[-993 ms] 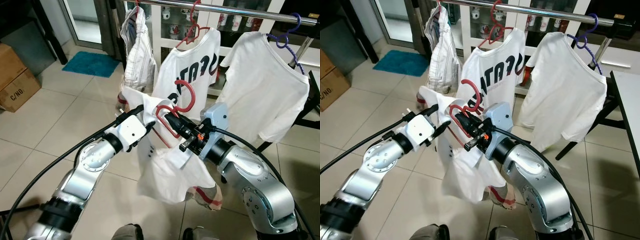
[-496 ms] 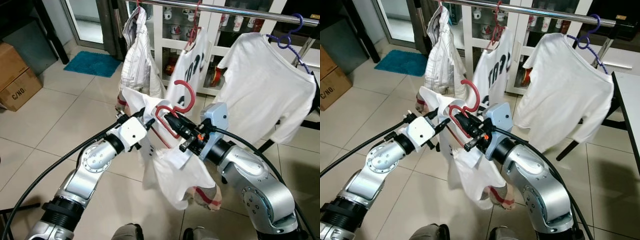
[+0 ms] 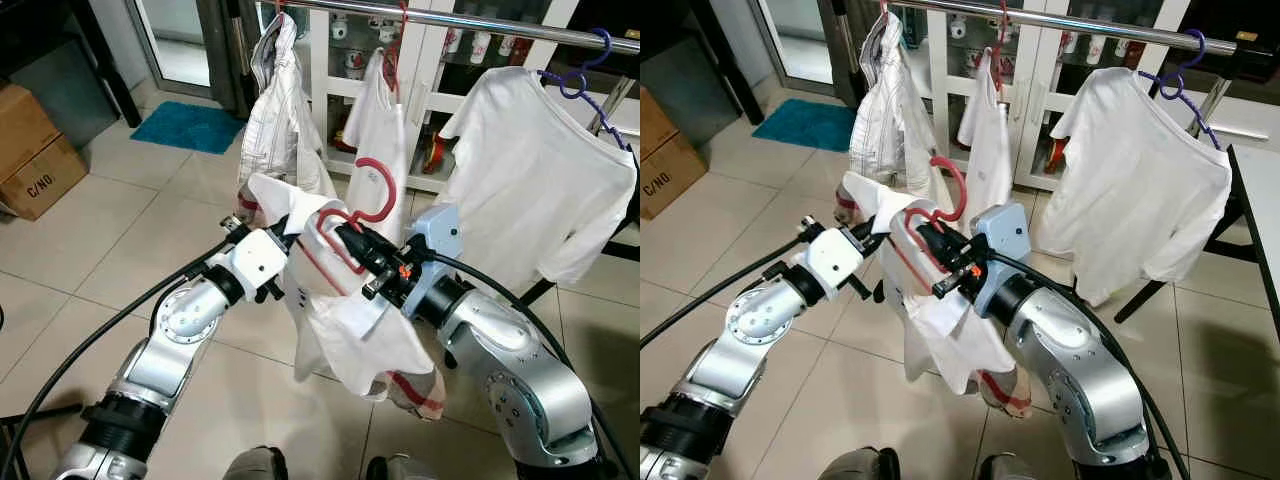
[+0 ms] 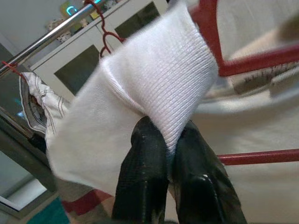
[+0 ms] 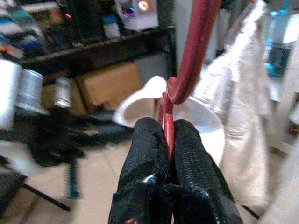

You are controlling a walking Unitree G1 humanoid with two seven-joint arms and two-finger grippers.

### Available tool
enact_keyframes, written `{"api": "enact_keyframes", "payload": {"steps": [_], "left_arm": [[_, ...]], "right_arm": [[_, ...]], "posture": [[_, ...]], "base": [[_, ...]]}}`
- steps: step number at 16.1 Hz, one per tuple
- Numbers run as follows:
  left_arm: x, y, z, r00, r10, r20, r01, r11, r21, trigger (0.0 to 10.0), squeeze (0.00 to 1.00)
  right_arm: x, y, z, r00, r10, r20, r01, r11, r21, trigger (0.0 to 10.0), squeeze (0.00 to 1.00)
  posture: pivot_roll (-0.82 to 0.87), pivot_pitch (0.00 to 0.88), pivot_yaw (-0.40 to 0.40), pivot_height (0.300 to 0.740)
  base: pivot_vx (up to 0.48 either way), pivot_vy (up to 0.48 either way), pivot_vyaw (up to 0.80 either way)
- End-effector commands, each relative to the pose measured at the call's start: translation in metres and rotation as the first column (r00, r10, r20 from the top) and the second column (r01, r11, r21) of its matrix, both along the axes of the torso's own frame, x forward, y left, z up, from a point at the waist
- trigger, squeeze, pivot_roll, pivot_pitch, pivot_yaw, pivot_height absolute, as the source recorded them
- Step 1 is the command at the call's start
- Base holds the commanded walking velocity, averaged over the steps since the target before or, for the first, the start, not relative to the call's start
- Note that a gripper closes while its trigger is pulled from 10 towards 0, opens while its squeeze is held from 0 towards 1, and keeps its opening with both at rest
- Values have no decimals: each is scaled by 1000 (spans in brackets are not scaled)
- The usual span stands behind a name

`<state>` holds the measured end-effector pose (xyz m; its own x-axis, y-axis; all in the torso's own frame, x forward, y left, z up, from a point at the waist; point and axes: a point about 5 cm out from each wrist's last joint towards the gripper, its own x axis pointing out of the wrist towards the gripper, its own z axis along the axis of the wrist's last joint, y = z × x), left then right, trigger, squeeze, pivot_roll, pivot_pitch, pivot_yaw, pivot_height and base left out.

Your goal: Hang hanger

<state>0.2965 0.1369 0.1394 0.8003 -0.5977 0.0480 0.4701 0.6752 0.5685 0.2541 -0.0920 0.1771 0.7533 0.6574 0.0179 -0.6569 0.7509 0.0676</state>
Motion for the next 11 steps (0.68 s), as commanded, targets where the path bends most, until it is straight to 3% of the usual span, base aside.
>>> {"api": "enact_keyframes", "payload": {"steps": [1,3,5,6,7,8,10,11], "left_arm": [[-2,5,9,1000,7,14,-7,999,-31,0,0],[-2,9,18,999,28,33,-26,997,-73,0,0],[1,32,47,987,122,104,-106,983,-150,0,0],[5,46,56,980,167,113,-151,979,-138,0,0],[7,56,59,975,197,106,-184,976,-117,0,0],[11,75,59,964,252,82,-249,968,-43,0,0],[13,109,49,926,378,4,-378,924,58,0,0],[13,118,44,911,412,-16,-409,908,90,0,0]], "right_arm": [[4,-5,-1,999,-44,11,44,998,-49,0,0],[6,-8,-6,998,-66,12,67,992,-111,0,0],[3,-16,-28,999,-33,-21,25,952,-304,0,0],[-1,-17,-34,999,20,-36,-31,938,-346,0,0],[-4,-17,-36,997,59,-41,-70,931,-359,0,0],[-8,-18,-34,993,109,-49,-119,935,-334,0,0],[-11,-25,-29,987,151,-55,-160,957,-242,0,0],[-12,-26,-27,983,175,-51,-182,960,-215,0,0]], "posture": [[-30,108,29,740],[-29,108,29,740],[-25,110,24,740],[-25,111,24,740],[-26,111,25,740],[-26,110,27,740],[-26,109,29,740],[-26,109,29,740]], "base": [[0,0,0],[0,0,0],[0,0,0],[0,0,0],[0,0,0],[0,0,0],[0,0,0],[0,0,0]]}}
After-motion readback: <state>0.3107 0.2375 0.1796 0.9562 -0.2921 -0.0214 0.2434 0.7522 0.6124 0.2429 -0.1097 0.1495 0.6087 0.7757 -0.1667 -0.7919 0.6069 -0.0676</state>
